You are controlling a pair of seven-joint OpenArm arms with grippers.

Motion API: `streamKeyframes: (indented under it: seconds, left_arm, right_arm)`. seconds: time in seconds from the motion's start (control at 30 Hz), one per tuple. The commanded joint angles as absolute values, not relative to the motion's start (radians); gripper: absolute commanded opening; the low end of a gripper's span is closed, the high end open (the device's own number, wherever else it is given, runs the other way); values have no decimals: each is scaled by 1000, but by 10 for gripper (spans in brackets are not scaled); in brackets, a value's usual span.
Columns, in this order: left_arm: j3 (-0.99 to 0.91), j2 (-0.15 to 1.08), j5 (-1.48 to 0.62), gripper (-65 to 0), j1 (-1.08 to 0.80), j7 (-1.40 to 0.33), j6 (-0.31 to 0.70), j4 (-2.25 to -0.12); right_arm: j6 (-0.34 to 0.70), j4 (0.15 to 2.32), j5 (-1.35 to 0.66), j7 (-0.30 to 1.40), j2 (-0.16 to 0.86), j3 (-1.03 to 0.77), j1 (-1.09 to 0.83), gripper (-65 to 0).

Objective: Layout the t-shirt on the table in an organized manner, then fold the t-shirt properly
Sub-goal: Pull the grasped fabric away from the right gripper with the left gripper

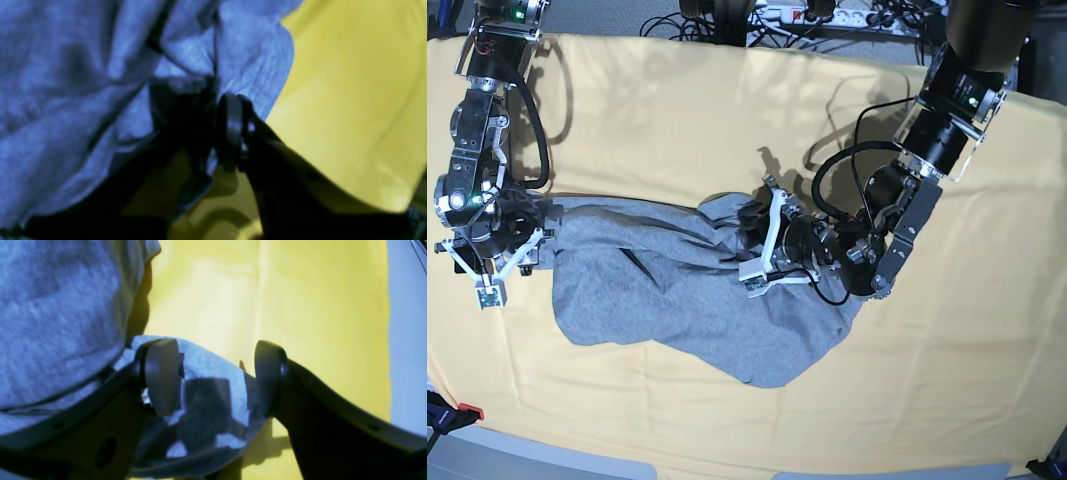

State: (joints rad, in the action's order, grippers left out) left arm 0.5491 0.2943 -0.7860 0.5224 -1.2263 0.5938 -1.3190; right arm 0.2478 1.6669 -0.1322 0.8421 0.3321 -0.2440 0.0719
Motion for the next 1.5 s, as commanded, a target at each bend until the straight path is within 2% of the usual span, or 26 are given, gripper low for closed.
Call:
streamKeyframes:
  seconds: [0.0, 0.13, 0.2, 0.53, 0.87, 1.17, 1.47]
  left_arm:
    - [546, 305, -796, -468, 555, -1287, 596, -1322]
    - [546, 305, -941, -254, 586, -1353, 634, -1322]
    - [546, 305, -970, -211, 588, -1356, 657, -1322]
    - [526, 311, -985, -209, 658, -1369, 658, -1322]
    - [467, 314, -989, -209, 739, -1357, 625, -1322]
    - [467, 314, -1346, -209, 675, -1396, 676, -1322]
    - [467, 324, -1359, -209, 607, -1396, 694, -1323]
  right_arm:
    - [244, 1682, -134, 824, 350, -249, 92, -273]
    - [244, 1682, -134, 825, 350, -249, 92, -273]
    - [244, 1682, -134, 830, 354, -249, 92, -273]
    - [243, 1682, -140, 832, 460, -249, 94, -273]
    - [244, 1682, -188, 842, 466, -249, 94, -273]
    - [244, 1682, -187, 843, 466, -249, 94, -273]
    - [244, 1682, -187, 843, 466, -249, 94, -273]
